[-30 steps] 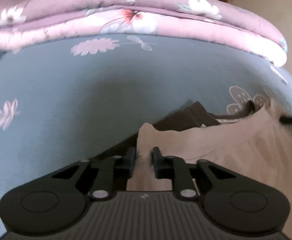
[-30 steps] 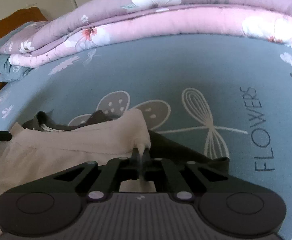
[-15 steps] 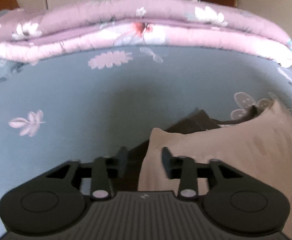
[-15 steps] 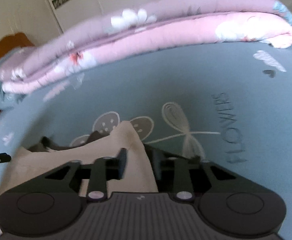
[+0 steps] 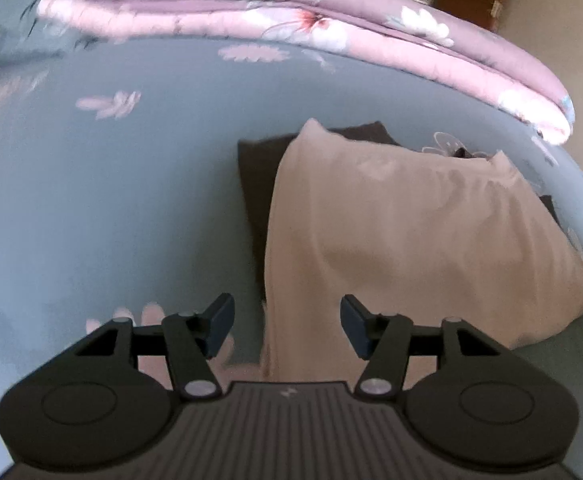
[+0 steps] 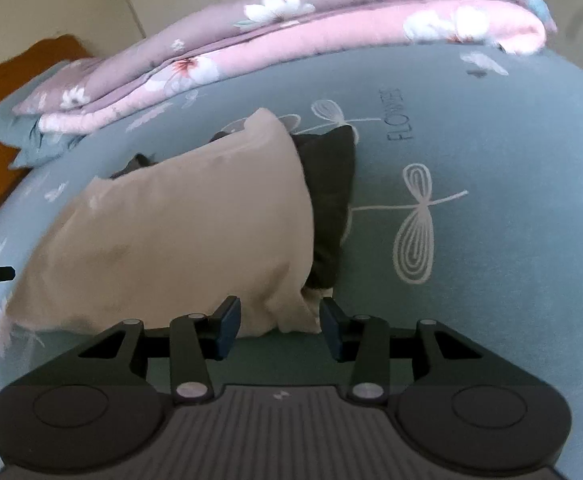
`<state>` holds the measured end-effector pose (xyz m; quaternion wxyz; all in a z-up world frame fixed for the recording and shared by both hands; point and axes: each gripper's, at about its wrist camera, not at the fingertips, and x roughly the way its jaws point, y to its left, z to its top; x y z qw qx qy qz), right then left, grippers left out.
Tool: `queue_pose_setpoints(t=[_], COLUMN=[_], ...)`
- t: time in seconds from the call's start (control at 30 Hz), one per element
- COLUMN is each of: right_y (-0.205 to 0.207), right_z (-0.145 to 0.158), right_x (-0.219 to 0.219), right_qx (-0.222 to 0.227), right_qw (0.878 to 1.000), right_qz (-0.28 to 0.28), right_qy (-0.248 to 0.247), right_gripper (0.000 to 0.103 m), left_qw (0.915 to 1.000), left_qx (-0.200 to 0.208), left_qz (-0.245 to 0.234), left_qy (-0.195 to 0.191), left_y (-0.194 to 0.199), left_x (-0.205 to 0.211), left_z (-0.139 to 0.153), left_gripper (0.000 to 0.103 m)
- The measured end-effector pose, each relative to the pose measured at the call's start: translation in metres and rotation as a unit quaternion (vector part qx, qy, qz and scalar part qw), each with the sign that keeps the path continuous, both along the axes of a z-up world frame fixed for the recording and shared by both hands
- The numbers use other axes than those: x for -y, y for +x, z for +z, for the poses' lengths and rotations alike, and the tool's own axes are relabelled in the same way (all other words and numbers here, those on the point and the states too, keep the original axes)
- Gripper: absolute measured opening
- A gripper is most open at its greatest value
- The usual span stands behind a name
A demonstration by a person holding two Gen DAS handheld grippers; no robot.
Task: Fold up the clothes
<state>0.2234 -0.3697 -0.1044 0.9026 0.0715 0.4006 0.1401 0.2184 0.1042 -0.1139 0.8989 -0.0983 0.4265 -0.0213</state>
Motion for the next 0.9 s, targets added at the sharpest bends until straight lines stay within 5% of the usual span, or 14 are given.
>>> queue_pose_setpoints(t=[0.13,0.17,0.2,0.47,0.67,0.83,0.9], right_y=[0.003,0.007,0.009,0.004,0.002,-0.006,-0.009], right_z=[-0.001,-0.001,-0.003,-0.005,-0.015,-0.007,-0.004], right_x=[0.0,-0.001,-0.001,0.04,0.038,0.045,0.046], right_qx=[0.024,0.024,0.015,-0.003,-0.026,-0.016,-0.004], right_qw=[1.0,0.999,0.999,0.998,0.999,0.999,0.998], right_qz=[0.017,0.024,0.03,0.014,0.017,-0.004,-0.008], right_qy=[-0.01,-0.006,-0.007,0.055,0.036,0.049,0.063], right_gripper=[0.047,0.039,0.006,0.005,0.006,0.019,0.035], left_qw=[0.9992,0.9991,0.999,0.9992,0.9992,0.9987,0.9986], left_qx=[-0.012,-0.013,-0.014,-0.021,-0.015,-0.012,-0.012], left_qz=[0.018,0.02,0.021,0.023,0.025,0.03,0.031], left_qy=[-0.034,-0.035,-0.036,-0.027,-0.027,-0.039,-0.041], left_y=[-0.007,-0.007,-0.007,-0.005,-0.008,-0.013,-0.014], left_x=[-0.002,-0.002,-0.002,0.0,-0.001,-0.005,-0.005], left_z=[-0.015,-0.018,-0.021,-0.038,-0.037,-0.035,-0.036], left_gripper=[0.06,0.06,0.06,0.06,0.06,0.06,0.06])
